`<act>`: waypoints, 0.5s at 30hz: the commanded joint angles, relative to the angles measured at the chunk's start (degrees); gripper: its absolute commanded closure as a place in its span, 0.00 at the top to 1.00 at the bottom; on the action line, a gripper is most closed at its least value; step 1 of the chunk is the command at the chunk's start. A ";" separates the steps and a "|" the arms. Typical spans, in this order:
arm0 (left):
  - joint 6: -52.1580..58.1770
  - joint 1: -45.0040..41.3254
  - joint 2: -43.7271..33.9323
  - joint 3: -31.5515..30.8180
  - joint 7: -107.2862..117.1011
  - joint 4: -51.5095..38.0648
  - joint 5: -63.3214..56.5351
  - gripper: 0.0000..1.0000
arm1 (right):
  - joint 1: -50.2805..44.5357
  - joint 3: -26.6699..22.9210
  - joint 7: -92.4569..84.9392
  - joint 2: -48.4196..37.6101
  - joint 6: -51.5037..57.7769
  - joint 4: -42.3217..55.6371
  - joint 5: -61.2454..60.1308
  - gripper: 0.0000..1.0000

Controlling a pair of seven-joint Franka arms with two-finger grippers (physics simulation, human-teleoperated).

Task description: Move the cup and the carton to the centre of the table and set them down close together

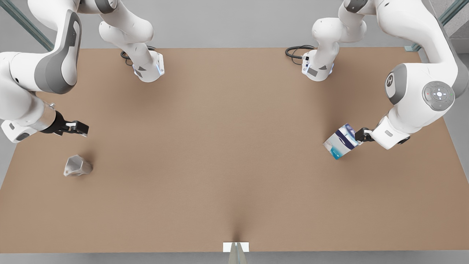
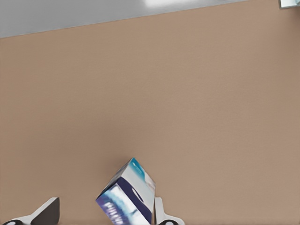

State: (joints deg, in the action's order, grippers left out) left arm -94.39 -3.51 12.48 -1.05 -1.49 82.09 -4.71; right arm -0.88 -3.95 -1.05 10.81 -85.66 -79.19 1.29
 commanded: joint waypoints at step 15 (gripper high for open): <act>-0.70 0.00 0.87 0.44 0.08 0.44 0.32 1.00 | 2.90 -5.01 -4.83 3.69 -14.80 -15.12 1.96 1.00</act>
State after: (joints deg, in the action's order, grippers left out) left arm -95.10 -3.51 13.36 -0.62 -1.41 82.53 -4.43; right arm 2.15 -8.96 -5.85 14.71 -100.45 -94.35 3.25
